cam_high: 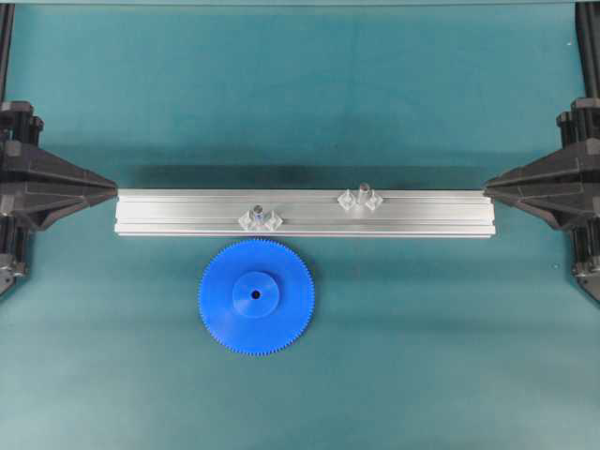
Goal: Insert the large gear onto the shaft.
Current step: 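Move the left gripper over the blue gear's central hub, then lower the open left gripper around the blue gear hub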
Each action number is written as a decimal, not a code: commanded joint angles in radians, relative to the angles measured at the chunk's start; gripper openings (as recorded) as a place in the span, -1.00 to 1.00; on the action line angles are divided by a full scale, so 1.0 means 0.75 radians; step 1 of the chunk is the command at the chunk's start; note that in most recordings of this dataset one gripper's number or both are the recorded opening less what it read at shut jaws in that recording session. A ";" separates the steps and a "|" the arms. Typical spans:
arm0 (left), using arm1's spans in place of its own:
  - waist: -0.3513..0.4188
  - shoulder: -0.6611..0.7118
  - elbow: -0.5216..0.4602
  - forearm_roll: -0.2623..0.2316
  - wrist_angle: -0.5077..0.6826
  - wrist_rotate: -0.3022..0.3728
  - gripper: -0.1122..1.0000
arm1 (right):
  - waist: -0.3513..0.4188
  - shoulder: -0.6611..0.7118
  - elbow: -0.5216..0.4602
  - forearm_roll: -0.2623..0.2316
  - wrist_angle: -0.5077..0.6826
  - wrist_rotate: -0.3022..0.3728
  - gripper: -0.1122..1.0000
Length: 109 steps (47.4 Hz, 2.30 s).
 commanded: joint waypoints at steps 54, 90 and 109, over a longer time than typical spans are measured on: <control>-0.162 0.898 -0.630 0.020 0.644 -0.088 0.61 | -0.020 0.033 -0.157 0.053 0.806 0.074 0.05; -0.160 1.356 -0.959 0.020 1.043 -0.072 0.88 | -0.020 -0.004 -0.135 0.037 0.888 0.076 0.10; -0.160 1.469 -1.014 0.018 1.064 -0.076 0.88 | -0.020 -0.043 -0.117 0.037 0.892 0.078 0.10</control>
